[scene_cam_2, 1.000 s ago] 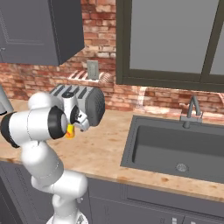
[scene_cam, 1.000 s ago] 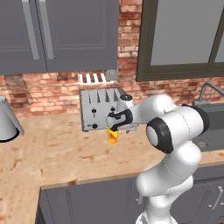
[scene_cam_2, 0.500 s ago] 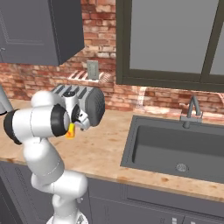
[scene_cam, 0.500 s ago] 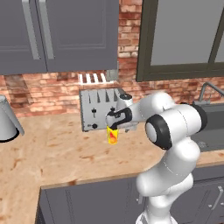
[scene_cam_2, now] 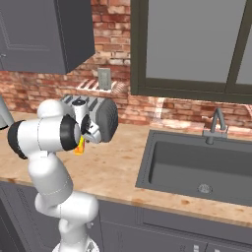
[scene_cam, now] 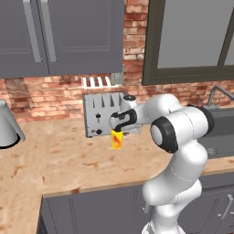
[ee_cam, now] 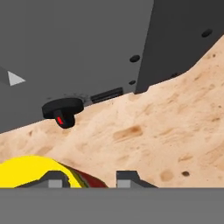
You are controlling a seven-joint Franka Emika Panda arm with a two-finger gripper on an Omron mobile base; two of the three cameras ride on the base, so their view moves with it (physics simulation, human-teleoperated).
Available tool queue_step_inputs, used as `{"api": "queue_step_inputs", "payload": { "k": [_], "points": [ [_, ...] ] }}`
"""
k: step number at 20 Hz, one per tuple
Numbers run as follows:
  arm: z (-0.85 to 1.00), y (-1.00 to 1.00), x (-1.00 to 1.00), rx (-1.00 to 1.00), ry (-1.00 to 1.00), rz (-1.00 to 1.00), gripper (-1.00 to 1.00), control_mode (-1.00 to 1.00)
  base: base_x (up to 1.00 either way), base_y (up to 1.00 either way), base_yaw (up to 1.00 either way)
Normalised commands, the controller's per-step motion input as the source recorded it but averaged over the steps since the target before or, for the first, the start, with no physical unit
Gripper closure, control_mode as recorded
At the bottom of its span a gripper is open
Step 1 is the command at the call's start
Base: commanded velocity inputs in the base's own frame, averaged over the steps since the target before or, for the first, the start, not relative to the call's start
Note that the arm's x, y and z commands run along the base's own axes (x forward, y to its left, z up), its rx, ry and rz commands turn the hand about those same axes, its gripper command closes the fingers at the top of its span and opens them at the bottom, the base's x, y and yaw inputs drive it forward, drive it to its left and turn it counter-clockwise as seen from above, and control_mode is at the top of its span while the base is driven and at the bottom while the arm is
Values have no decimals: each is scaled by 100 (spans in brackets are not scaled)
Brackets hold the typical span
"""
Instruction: Place the pitcher and cup on the dining counter for serving.
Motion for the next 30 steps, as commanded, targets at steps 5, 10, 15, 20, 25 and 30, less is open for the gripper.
{"api": "queue_step_inputs", "payload": {
  "k": [5, 10, 15, 20, 25, 30],
  "points": [
    [0, 0, -7, 0, -1, 0, 100, -100, 0, 0, 0],
    [0, 0, -27, 0, -10, 0, 100, -100, 0, 0, 0],
    [2, 0, -42, 0, -11, 0, 100, -100, 0, 0, 0],
    [15, 0, -52, 0, -14, 0, 100, -100, 0, 0, 0],
    [30, -5, -55, 0, -15, 0, 100, -100, 0, 0, 0],
    [52, 0, -65, 0, -25, 3, 100, -100, 0, 0, 0]
  ]
}}
